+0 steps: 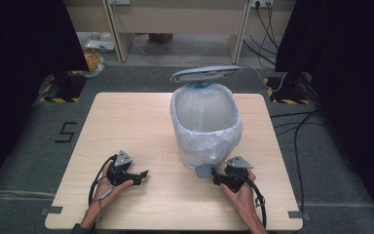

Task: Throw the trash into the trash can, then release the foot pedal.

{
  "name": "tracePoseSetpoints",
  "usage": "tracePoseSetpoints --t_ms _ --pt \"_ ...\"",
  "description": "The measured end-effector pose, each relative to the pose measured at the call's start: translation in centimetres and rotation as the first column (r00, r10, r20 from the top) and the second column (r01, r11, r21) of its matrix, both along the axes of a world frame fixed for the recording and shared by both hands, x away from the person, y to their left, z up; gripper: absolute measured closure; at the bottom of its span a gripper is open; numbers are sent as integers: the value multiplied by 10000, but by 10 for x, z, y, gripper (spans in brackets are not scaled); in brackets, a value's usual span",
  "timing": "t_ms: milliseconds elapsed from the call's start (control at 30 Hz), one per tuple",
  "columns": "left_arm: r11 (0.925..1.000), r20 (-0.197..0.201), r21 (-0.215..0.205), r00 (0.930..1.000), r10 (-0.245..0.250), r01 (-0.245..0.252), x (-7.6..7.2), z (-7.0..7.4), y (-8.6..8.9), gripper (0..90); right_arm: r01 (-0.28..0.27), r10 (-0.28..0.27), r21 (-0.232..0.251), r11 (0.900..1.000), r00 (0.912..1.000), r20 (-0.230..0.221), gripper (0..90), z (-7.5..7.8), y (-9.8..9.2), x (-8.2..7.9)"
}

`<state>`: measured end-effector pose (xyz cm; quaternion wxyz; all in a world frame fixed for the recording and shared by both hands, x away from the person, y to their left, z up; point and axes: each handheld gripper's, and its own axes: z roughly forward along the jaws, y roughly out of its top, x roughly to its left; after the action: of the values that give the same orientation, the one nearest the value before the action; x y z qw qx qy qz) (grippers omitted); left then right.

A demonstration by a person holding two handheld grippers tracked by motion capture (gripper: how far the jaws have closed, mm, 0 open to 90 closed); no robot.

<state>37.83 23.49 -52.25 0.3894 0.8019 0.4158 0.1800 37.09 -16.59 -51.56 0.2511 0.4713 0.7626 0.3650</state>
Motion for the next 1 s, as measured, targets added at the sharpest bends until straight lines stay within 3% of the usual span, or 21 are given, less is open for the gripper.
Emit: tracePoseSetpoints --t_ms 67,167,267,1000 --pt "9994 -131 318 9998 172 -168 0 -1 -1 152 41 -41 37 10000 10000 -38 167 0 0 -1" --pt "9989 -104 429 9998 176 -171 0 -1 -2 150 38 -38 29 10000 10000 -34 167 0 0 -1" --pt "9994 -291 298 9994 190 -182 0 -2 -1 147 -9 9 8 10000 10000 -1 167 0 0 0" --pt "9994 -302 285 9994 180 -171 0 -2 -1 144 -6 7 91 10000 10000 -93 166 0 0 0"
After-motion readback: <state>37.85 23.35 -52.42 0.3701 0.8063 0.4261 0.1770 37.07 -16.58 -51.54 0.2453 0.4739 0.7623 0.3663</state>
